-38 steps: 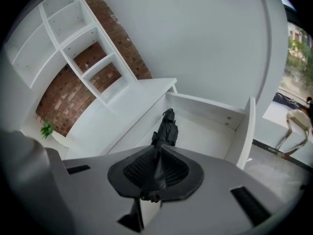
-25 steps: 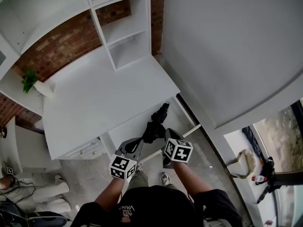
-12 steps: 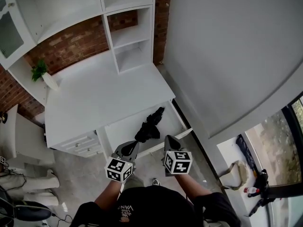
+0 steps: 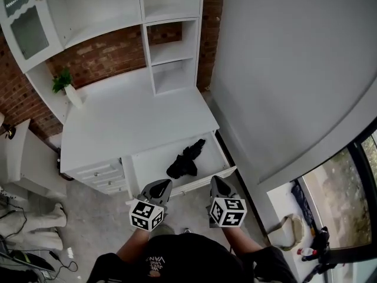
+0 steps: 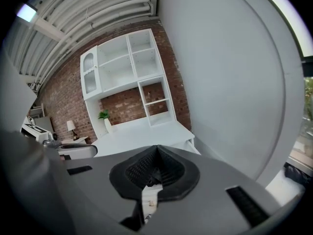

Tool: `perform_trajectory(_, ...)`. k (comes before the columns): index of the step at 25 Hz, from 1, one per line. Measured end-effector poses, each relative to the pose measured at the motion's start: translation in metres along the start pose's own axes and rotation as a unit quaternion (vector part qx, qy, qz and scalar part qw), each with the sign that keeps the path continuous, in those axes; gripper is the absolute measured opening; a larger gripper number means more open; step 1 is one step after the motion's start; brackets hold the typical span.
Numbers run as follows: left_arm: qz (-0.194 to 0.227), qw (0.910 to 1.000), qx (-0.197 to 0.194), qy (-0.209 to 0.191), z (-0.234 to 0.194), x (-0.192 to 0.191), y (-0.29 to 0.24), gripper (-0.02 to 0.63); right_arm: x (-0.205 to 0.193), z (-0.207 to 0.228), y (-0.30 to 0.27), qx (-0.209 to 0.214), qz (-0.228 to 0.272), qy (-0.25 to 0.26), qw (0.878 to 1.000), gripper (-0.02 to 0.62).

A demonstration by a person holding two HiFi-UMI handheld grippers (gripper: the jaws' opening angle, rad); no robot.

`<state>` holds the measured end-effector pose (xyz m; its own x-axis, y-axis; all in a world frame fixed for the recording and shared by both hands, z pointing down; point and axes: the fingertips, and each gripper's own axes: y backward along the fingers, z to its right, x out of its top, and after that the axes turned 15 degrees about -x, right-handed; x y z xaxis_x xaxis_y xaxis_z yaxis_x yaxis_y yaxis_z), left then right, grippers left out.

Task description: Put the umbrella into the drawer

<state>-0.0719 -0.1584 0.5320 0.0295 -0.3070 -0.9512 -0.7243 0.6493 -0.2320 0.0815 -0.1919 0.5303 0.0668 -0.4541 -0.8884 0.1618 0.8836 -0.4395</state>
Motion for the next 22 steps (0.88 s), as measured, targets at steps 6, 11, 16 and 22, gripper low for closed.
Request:
perform_trajectory(6, 0.009, 0.9999, 0.015, -0.001, 0.013, -0.001, 0.012, 0.006, 0.004, 0.004, 0.024, 0.014, 0.015, 0.010, 1.000, 0.002)
perform_trajectory(11, 0.019, 0.9993, 0.031, 0.000, 0.020, -0.001, 0.024, 0.006, 0.005, 0.003, 0.040, 0.026, 0.023, 0.017, 0.999, 0.002)
perform_trajectory(16, 0.025, 0.9988, 0.041, 0.001, 0.028, -0.005, 0.032, 0.006, 0.001, 0.005, 0.052, 0.030, 0.031, 0.023, 0.999, 0.001)
perform_trajectory(22, 0.024, 0.9980, 0.058, 0.001, 0.032, -0.009, 0.038, 0.006, -0.008, 0.008, 0.057, 0.037, 0.023, 0.022, 0.999, 0.001)
